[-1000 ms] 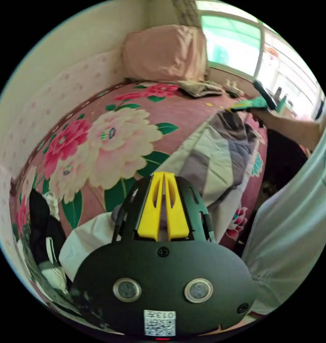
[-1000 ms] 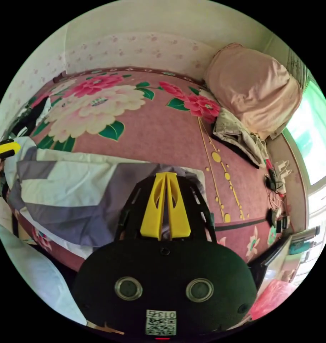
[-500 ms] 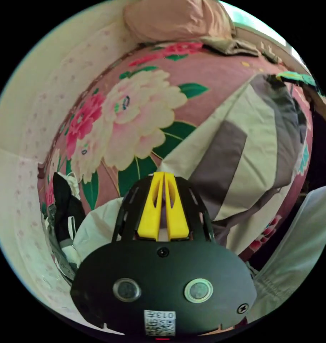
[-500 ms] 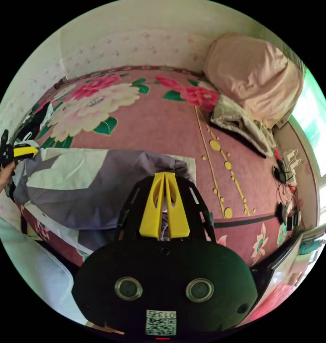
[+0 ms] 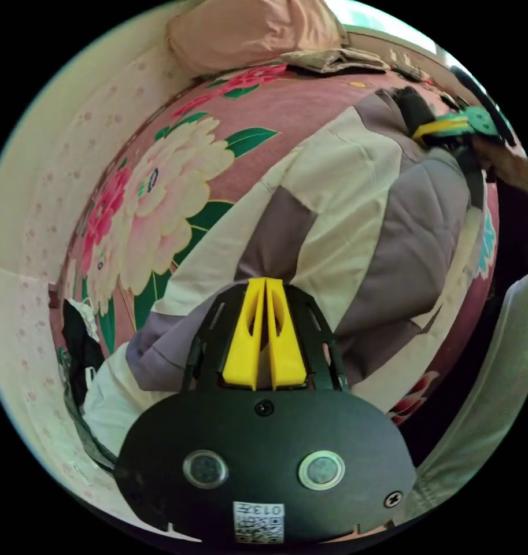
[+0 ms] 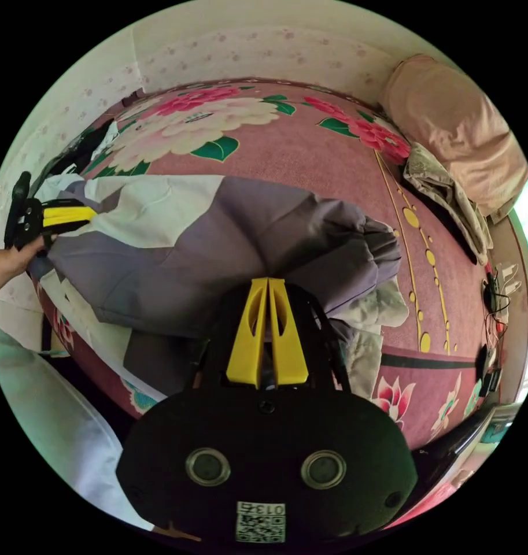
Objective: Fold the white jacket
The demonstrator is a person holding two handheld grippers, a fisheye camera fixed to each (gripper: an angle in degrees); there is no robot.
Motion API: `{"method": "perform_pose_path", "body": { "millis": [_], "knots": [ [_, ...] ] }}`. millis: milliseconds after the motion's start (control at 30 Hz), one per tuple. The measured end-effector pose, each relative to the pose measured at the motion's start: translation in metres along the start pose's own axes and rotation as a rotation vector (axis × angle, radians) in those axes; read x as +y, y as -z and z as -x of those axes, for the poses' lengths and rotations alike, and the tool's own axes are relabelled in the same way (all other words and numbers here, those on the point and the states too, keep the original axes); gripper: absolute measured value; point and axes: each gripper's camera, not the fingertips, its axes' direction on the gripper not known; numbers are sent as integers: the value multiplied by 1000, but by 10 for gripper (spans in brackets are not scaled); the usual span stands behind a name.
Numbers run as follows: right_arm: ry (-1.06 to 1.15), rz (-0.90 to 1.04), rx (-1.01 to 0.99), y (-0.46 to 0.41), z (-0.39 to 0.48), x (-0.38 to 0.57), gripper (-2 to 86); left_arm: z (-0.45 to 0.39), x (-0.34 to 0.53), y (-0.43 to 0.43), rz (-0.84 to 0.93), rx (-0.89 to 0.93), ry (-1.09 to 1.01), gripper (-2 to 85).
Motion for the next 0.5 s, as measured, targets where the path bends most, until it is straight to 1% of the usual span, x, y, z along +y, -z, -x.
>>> {"method": "perform_pose_path", "body": {
  "millis": [100,133,167,200,267,300,333,367,400,433,467,500],
  "knots": [
    [-37,0,-45,-11,-7,1,1,27,9,5,46,148,154,1],
    [-41,8,-56,-15,-9,1,2,40,19,12,73,227,238,3],
    [-38,32,-67,-15,-11,-2,4,53,36,27,34,295,307,7],
    [-29,37,-80,-13,-11,-5,5,59,47,38,-9,302,347,9],
    [-6,-66,-141,12,-10,-13,14,85,111,86,-157,156,567,30],
    [-2,-96,-140,19,-9,-16,19,92,129,96,-188,114,625,43],
    [14,-143,-135,29,-3,-24,29,106,166,111,-222,32,734,68],
    [34,-181,-137,35,5,-35,48,121,203,117,-190,-49,840,95],
    [42,-193,-144,35,9,-42,58,129,220,118,-166,-85,887,108],
    [59,-204,-170,32,21,-59,65,144,252,115,-124,-131,965,145],
    [84,-206,-214,25,36,-79,71,161,283,110,-82,-132,1044,169],
    [101,-209,-243,22,46,-89,74,169,296,106,-67,-120,1075,175]
  ]
}}
